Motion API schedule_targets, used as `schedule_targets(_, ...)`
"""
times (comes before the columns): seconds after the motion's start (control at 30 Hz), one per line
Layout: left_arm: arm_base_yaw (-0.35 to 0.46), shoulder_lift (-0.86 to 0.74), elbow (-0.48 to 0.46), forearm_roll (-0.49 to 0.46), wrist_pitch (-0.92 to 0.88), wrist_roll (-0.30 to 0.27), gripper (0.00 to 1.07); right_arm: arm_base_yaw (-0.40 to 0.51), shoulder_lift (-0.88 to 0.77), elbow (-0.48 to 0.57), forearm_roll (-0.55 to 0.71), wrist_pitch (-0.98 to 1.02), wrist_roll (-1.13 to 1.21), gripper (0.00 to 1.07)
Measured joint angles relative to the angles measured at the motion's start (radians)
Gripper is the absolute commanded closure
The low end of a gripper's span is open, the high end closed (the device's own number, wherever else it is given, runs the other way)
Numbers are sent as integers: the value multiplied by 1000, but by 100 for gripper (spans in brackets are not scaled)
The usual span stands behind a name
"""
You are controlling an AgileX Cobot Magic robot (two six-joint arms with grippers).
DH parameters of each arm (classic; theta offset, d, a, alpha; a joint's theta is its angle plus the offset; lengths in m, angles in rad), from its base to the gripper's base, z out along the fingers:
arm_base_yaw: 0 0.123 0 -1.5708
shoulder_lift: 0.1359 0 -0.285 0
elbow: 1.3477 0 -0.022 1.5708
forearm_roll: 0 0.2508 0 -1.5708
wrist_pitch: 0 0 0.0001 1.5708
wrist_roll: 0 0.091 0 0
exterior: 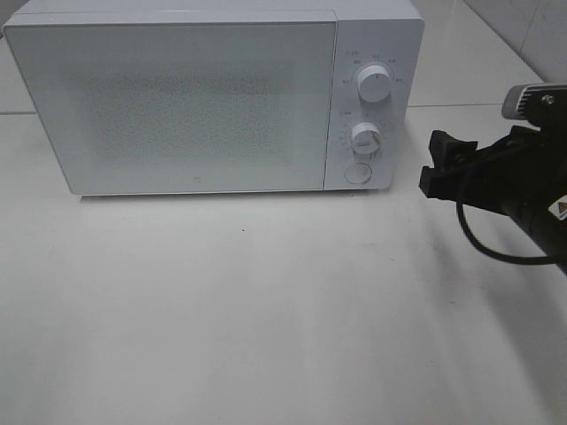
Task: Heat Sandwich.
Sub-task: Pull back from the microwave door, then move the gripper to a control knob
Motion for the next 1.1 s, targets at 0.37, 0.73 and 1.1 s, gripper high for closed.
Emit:
schedule_targets(0.37, 0, 0, 0, 0, 0, 0, 5, 173, 160, -89, 202, -85, -10, 31)
schedule_targets(0.73, 0, 0, 0, 0, 0, 0, 5, 210, 251, -200, 260, -36, -72, 31)
schedule_targets(1.1, 0, 0, 0, 0, 0, 0, 5, 210, 315, -271, 265, -12, -78, 31)
